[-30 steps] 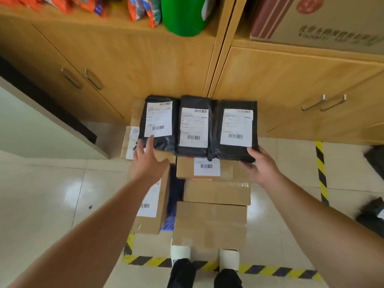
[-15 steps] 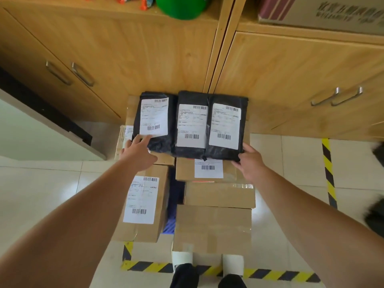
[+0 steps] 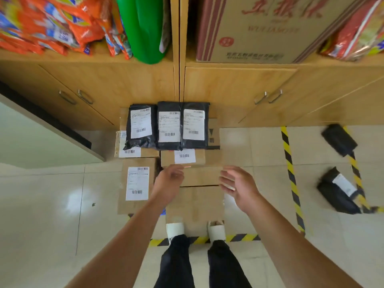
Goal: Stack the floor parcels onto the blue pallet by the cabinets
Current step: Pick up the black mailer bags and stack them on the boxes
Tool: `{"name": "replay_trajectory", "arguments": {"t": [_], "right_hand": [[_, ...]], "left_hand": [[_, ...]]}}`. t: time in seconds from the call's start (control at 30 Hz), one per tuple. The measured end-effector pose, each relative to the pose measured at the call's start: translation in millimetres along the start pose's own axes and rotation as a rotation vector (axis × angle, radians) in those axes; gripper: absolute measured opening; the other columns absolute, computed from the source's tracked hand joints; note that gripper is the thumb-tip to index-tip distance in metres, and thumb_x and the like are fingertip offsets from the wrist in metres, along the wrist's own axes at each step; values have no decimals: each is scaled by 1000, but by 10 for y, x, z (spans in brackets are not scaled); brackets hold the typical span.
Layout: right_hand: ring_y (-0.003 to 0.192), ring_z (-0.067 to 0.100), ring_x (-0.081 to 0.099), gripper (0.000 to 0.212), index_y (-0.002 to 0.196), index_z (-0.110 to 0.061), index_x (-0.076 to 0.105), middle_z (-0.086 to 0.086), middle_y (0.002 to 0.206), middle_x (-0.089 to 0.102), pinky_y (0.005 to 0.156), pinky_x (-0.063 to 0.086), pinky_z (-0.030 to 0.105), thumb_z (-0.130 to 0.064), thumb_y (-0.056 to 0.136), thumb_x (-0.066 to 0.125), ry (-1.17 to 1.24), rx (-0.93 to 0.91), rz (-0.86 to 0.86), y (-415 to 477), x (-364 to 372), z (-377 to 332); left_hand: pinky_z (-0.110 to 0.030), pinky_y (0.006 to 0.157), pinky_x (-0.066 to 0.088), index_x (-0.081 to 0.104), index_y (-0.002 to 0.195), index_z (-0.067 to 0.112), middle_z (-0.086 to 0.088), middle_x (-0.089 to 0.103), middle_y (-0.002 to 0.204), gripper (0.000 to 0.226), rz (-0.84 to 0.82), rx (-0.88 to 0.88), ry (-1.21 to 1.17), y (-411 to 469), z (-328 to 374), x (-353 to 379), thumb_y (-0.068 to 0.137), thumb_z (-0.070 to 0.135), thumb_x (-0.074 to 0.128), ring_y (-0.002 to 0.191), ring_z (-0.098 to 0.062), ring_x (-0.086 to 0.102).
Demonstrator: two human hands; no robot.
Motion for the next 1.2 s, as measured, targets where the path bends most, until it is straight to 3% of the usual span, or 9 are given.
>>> {"name": "replay_trajectory", "arguments": {"t": [0.1, 0.2, 0.3, 0.43, 0.57, 0.67, 0.8, 0.93, 1.2], "right_hand": [[101, 29, 67, 20, 115, -8, 65, 13, 107, 71, 92, 54, 45, -14, 97, 58, 120, -20, 21, -694, -467, 33], [95, 30, 67, 17, 111, -6, 65, 14, 101, 71, 88, 53, 43, -10, 99, 53, 197, -68, 42, -1176, -1001, 70], [78, 28, 67, 23, 102, -4, 64, 15, 92, 66, 70, 54, 34, -4, 102, 41, 271, -27, 17, -1362, -1660, 107], [82, 32, 61, 22, 105, 2, 59, 19, 94, 63, 73, 48, 36, 7, 99, 39, 306, -110, 17, -1469, -2631, 83], [79, 28, 65, 20, 105, 0, 60, 17, 93, 64, 67, 54, 32, 0, 102, 41, 379, -114, 26, -1513, -3713, 63], [74, 25, 66, 20, 97, -3, 64, 16, 89, 65, 68, 53, 32, -1, 101, 44, 446, -114, 81, -1510, -4503, 33], [85, 28, 68, 16, 103, -4, 69, 17, 95, 70, 81, 55, 38, -6, 95, 55, 532, -174, 253, -1612, -5456, 103], [89, 30, 69, 16, 105, -4, 68, 18, 98, 72, 74, 56, 34, -9, 96, 56, 698, -195, 332, -1642, -6157, 291], [90, 31, 69, 15, 106, -4, 68, 19, 100, 70, 71, 57, 35, -12, 95, 60, 811, -163, 445, -1441, -7224, 421]], "left_hand": [[-12, 65, 46, 69, 111, 23, 2, 69, 103, 24, -102, -3, -99, -635, 262, 308, 94, 11, 56, 83, -6, 61], [-33, 87, 53, 71, 106, 26, -6, 72, 104, 23, -194, -23, -138, -1151, 452, 605, 92, 11, 61, 95, -19, 66], [-42, 94, 52, 71, 100, 28, -8, 72, 101, 21, -196, -43, -156, -1532, 675, 963, 90, 13, 61, 98, -25, 67], [-33, 82, 53, 70, 104, 20, -4, 71, 99, 17, -178, -48, -176, -1863, 1058, 1702, 90, 12, 63, 94, -21, 67], [-28, 66, 44, 67, 110, 6, -13, 67, 95, 20, -169, -8, -231, -2176, 1446, 2686, 93, 4, 57, 82, -24, 61], [-29, 67, 46, 67, 101, 11, -8, 67, 88, 14, -245, 5, -210, -2477, 1712, 3495, 94, 6, 58, 72, -19, 61], [-30, 71, 49, 69, 105, 13, -6, 70, 91, 17, -377, 49, -107, -2820, 1989, 4439, 91, 8, 61, 78, -20, 63], [-32, 78, 52, 70, 105, 17, -8, 71, 99, 18, -463, 108, 53, -3016, 2275, 5122, 91, 12, 61, 86, -21, 65], [-32, 78, 52, 68, 107, 13, -7, 69, 94, 19, -543, 80, 219, -2929, 2702, 6443, 91, 8, 60, 82, -20, 64]]}}
Point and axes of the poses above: each hand's wrist, its own y-axis towards the middle knuckle, its own x-axis out of the palm, z = x × y, the point moved 2 cm from there along y, towards the middle knuckle
